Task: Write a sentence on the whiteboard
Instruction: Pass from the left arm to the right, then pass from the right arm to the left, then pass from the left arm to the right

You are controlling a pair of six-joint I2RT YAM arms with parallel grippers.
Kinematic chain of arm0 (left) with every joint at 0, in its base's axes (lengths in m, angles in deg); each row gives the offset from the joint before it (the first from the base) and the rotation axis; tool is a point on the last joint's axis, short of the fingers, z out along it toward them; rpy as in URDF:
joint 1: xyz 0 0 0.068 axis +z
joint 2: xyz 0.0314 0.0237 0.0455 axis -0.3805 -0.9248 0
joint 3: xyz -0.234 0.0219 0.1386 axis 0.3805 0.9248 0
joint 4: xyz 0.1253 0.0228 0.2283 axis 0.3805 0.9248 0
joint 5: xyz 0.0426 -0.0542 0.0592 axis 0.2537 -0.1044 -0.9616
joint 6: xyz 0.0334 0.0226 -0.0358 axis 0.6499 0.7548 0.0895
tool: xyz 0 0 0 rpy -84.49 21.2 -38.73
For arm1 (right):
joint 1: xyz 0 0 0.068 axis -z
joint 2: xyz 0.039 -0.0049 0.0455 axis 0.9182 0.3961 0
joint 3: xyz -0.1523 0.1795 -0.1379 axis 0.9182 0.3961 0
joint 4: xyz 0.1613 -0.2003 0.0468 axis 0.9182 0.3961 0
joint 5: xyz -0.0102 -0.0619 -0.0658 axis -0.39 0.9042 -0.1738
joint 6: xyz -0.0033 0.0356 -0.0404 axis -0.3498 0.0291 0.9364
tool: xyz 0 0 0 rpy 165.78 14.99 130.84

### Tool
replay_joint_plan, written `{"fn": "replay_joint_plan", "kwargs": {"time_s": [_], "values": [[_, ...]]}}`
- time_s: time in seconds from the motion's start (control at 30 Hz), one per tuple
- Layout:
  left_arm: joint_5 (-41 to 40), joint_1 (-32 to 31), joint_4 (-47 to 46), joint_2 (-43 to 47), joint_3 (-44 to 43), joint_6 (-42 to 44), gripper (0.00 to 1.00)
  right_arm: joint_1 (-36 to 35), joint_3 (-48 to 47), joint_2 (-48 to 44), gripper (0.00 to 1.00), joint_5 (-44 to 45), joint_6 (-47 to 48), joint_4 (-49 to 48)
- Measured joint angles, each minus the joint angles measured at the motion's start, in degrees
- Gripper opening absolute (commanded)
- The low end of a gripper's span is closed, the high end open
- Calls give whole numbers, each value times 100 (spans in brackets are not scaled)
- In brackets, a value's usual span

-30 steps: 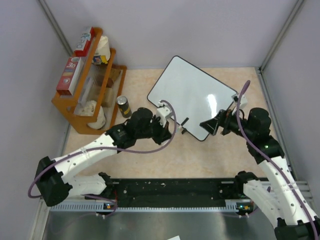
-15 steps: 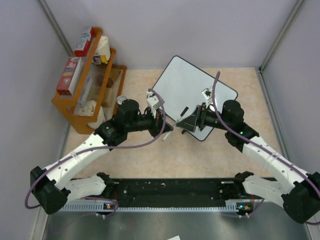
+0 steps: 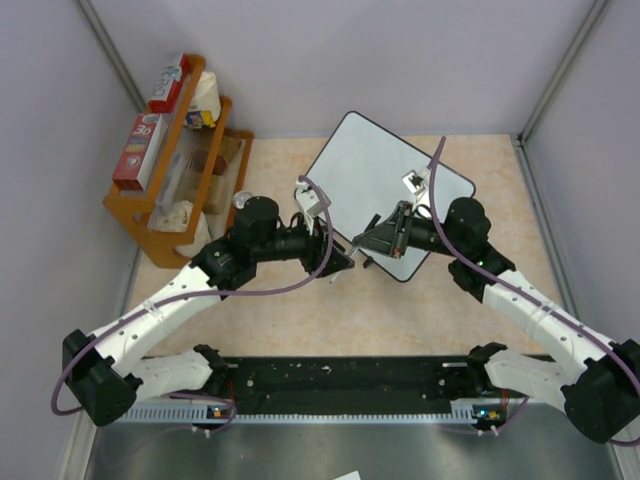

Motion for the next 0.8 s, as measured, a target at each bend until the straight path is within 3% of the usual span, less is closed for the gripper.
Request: {"fn": "replay_joint_plan", "kwargs": {"time_s": [0.13, 0.23, 0.37, 0.4, 0.43, 0.5, 0.53, 0.63, 0.8], "values": [[70, 11, -50, -44, -2, -57, 69, -2, 0, -33, 0, 116, 4, 55], [175, 15, -190, -149, -2, -74, 60, -2, 2, -114, 0, 337, 13, 168], [334, 15, -308, -404, -2, -96, 23, -2, 7, -181, 0, 564, 15, 181], [363, 15, -313, -472, -2, -111, 2, -2, 17, -201, 0, 610, 15, 184], [385, 15, -308, -535, -2, -111, 0, -2, 20, -214, 0, 649, 11, 197], [450, 17, -326, -601, -4, -39, 0, -4, 20, -225, 21, 695, 2, 286], [437, 15, -310, -601, -4, -9, 0, 0, 20, -225, 49, 691, -2, 313], [431, 15, -229, -601, -17, 37, 0, -2, 20, -240, 88, 680, 72, 402], [437, 20, 175, -573, -234, 291, 0, 13, 17, -337, 91, 525, 372, 684]]}}
